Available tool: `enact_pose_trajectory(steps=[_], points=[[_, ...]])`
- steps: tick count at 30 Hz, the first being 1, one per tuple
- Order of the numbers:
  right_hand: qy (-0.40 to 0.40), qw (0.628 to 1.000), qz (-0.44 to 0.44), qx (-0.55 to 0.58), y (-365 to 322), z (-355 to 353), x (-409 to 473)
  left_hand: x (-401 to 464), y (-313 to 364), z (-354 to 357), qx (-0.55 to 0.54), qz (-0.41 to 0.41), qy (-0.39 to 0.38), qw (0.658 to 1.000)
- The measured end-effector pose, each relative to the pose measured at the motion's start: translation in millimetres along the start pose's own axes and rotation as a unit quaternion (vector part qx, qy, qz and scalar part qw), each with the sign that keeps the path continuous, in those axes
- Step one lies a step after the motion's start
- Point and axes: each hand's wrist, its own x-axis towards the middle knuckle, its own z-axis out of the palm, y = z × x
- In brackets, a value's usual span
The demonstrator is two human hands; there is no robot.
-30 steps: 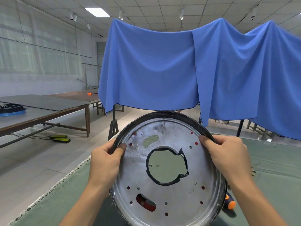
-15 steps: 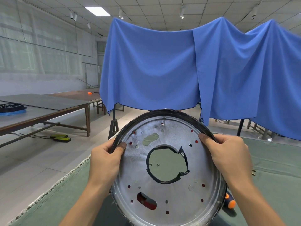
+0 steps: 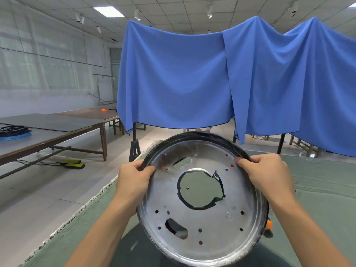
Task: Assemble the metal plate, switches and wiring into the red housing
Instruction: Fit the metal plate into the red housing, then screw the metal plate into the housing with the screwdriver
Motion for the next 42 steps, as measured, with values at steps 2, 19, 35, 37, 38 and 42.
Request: enact_pose_trajectory(steps=[2, 19, 35, 37, 38, 42], points=[[-0.026, 0.999, 0.027, -0.030, 0.8, -3.2, -1.9, 0.4, 4.5, -1.9, 0.034, -0.044, -0.024, 0.998], [-0.150, 0.969, 0.132, -0.144, 39.6, 7.9, -51.8, -24.7, -24.2, -9.9, 0.200, -0.153, -0.131, 0.959], [-0.236, 0.947, 0.030, -0.215, 19.6, 9.2, -23.5, 22.9, -33.0, -12.6, 0.169, -0.165, -0.163, 0.958], [-0.220, 0.955, 0.010, -0.201, 21.5, 13.4, -20.8, 42.6, -44.9, -8.0, 0.076, -0.151, -0.110, 0.979], [-0.205, 0.960, 0.005, -0.193, 24.2, 15.3, -18.5, 51.6, -52.4, -3.2, 0.066, -0.136, -0.092, 0.984], [-0.162, 0.978, 0.025, -0.129, 37.2, 22.4, 4.8, 86.7, -86.4, 25.5, 0.206, -0.022, -0.122, 0.971]])
